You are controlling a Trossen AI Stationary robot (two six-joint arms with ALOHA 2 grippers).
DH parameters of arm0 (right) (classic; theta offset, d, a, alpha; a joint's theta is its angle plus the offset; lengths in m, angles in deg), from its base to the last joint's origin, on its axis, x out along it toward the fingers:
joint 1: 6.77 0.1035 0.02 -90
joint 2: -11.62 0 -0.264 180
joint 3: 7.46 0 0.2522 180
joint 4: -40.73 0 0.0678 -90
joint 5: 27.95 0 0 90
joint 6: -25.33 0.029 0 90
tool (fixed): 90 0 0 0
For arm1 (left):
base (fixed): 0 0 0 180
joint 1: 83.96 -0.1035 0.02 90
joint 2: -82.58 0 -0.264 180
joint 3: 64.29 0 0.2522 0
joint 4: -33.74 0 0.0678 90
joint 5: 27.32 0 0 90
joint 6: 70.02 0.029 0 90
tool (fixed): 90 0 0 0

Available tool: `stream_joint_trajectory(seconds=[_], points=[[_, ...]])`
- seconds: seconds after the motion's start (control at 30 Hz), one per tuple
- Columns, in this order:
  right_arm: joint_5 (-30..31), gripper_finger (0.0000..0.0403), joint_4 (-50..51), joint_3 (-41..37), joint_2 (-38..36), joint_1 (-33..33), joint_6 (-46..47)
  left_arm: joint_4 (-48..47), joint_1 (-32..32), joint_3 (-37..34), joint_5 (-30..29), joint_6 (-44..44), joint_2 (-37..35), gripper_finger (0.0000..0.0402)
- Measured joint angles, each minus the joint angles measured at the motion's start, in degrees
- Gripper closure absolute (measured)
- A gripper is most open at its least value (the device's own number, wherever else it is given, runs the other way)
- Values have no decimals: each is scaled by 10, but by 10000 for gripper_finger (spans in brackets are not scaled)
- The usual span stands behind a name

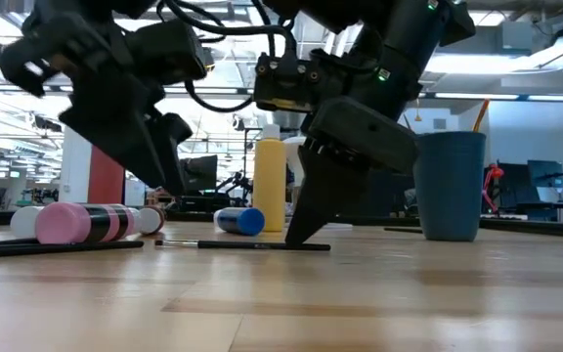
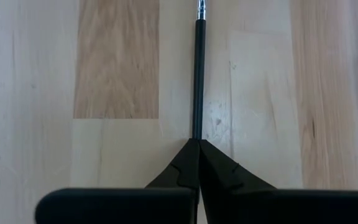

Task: Pick & Place Paint Supplies
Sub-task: Put the black silver paintbrush into the blue cup

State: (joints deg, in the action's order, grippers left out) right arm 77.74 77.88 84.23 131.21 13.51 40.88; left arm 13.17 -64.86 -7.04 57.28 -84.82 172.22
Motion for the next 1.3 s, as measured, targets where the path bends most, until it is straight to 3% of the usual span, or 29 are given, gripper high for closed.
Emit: stream_joint_trajectory(seconds=[0.73,1.13,1.3], points=[[13,403,-5,2,-2,3,1,6,-21,0,1,15,24,234],[24,403,-7,2,-3,3,1,18,-26,13,26,11,90,235],[24,403,-5,2,-3,3,1,17,-26,14,26,9,89,278]])
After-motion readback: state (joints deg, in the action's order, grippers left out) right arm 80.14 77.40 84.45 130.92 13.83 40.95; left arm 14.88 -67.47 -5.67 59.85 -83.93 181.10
